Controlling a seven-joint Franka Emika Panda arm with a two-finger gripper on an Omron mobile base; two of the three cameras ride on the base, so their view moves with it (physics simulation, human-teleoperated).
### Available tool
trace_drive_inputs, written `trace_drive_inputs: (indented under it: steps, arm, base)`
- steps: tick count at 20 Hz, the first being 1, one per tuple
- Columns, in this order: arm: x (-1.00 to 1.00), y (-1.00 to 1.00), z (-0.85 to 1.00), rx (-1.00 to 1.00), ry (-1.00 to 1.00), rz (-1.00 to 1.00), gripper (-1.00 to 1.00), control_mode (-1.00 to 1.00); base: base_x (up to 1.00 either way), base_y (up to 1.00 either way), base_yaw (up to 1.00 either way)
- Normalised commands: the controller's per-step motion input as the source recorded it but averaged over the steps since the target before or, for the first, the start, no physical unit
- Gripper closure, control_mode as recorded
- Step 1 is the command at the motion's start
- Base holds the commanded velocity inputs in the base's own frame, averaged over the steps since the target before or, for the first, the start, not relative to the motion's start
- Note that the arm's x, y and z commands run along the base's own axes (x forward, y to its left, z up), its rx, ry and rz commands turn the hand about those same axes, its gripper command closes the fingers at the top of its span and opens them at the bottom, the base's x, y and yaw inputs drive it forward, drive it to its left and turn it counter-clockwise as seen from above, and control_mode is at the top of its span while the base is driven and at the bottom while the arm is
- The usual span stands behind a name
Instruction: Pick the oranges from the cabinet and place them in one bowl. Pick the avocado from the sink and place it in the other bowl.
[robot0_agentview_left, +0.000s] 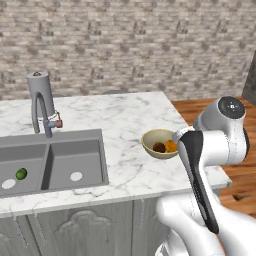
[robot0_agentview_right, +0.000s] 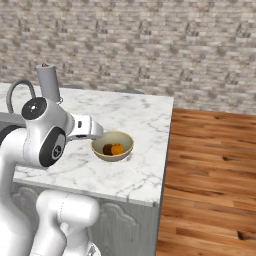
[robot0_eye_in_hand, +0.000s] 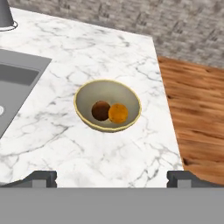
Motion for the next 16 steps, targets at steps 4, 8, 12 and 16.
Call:
trace_drive_inputs:
  steps: [4,8,12,16]
  arm:
    - [0.00,0.00,0.00,0.00,0.00,0.00,-1.00,-1.00]
    - [0.00,0.00,0.00,0.00,0.00,0.00,-1.00,-1.00]
    - [0.00,0.00,0.00,0.00,0.00,0.00,-1.00,1.00]
    - [0.00,0.00,0.00,0.00,0.00,0.00,-1.00,1.00]
  base:
    - [0.00,0.00,0.00]
    - [0.00,0.00,0.00]
    - [-0.13,0.00,0.00]
    - [-0.32,0.00,-0.02]
